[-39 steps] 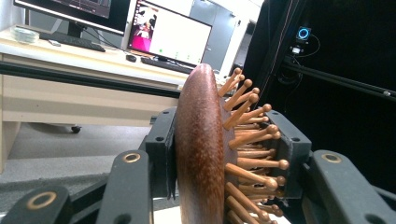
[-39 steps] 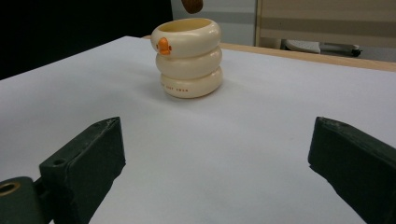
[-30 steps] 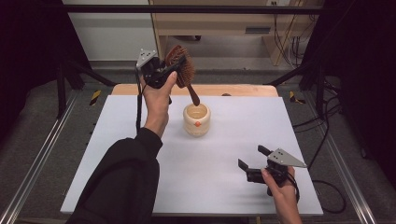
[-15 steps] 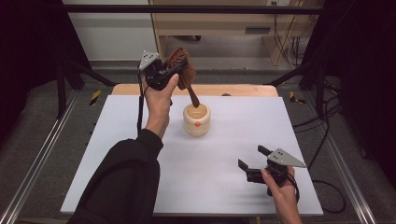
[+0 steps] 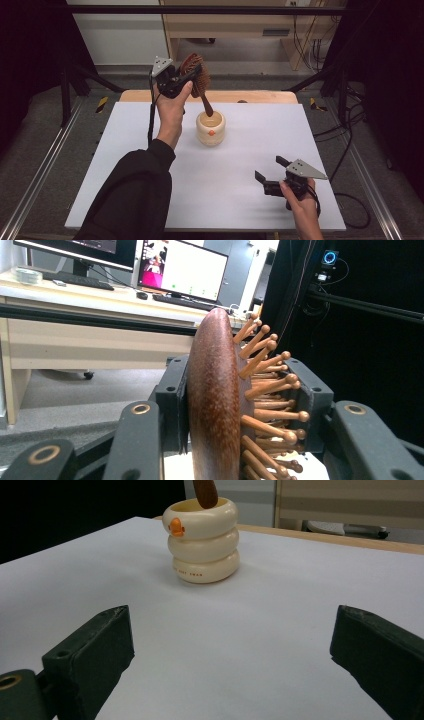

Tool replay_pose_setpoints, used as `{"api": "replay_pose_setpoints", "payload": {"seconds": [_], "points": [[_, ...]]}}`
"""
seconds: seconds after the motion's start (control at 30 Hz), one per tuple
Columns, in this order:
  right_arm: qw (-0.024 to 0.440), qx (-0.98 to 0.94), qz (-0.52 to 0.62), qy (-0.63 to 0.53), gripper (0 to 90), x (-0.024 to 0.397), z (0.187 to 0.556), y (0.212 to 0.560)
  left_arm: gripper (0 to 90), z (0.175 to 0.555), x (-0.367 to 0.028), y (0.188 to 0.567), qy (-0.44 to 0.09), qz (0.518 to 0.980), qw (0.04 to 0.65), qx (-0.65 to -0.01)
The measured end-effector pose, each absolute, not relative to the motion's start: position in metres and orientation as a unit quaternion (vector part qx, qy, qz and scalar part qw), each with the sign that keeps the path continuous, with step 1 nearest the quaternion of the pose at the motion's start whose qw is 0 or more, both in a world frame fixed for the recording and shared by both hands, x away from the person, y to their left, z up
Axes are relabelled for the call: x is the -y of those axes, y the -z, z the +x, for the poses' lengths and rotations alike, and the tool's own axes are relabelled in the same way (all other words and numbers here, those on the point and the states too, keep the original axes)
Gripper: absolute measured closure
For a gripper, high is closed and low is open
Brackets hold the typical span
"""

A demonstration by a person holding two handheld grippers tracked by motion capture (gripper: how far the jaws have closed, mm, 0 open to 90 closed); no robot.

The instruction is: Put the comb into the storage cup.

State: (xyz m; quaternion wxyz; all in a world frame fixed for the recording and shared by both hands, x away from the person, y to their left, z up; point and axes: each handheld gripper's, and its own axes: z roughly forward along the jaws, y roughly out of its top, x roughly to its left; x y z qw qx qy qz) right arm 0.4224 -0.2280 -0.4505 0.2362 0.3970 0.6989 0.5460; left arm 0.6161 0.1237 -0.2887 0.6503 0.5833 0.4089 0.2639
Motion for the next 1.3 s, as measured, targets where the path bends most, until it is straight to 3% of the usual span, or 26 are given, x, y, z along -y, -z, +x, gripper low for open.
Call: {"api": "replay_pose_setpoints", "payload": {"seconds": [1.3], "points": [[0.234,-0.700,0.398,-0.545,4.0,0.226,0.422,0.451,51.3,0.613,-0.113,0.316,-0.255,0.603,0.634,-0.411]]}}
